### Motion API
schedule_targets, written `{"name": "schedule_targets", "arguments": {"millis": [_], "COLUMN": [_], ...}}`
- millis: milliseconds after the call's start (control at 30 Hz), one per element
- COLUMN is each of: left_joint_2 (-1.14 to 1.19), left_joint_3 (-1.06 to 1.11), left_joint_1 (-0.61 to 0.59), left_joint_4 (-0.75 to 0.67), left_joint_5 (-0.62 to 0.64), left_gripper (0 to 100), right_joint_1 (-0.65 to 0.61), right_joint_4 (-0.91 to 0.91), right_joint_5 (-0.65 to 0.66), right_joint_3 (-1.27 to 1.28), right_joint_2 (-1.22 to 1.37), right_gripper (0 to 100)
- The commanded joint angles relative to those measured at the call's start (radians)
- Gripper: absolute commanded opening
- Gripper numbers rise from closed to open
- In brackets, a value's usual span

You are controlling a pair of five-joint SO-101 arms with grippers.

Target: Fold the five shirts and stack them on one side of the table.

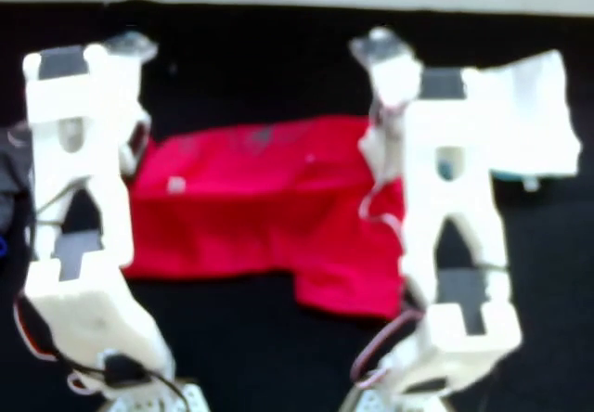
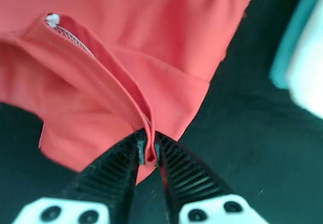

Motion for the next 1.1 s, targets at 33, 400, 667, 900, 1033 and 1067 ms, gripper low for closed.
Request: {"name": "schedule_targets", "arguments": {"millis": [33, 400, 667, 900, 1033, 1067], "left_joint_2": [-0.071, -0.085, -0.084, -0.094, -0.094, -0.094], "left_joint_3": [0.133, 0.343, 0.469, 0.467, 0.45, 0.433], "left_joint_1": [-0.004, 0.03, 0.031, 0.031, 0.028, 0.027], "left_joint_4": [0.0, -0.069, -0.187, -0.187, -0.144, -0.123], "left_joint_5": [-0.011, -0.012, -0.012, -0.012, -0.012, -0.012], "left_gripper": [1, 1, 1, 1, 4, 7], "right_joint_1": [-0.002, 0.039, 0.13, 0.068, 0.028, 0.019], "right_joint_4": [-0.088, -0.148, -0.3, -0.326, -0.249, -0.234], "right_joint_5": [-0.011, 0.109, 0.176, 0.172, 0.173, 0.175], "right_joint_3": [0.277, 0.67, 0.901, 0.969, 0.943, 0.932], "right_joint_2": [-0.213, -0.584, -0.593, -0.598, -0.608, -0.619], "right_gripper": [0.6, 0.6, 0.6, 2.2, 14.1, 16.6]}}
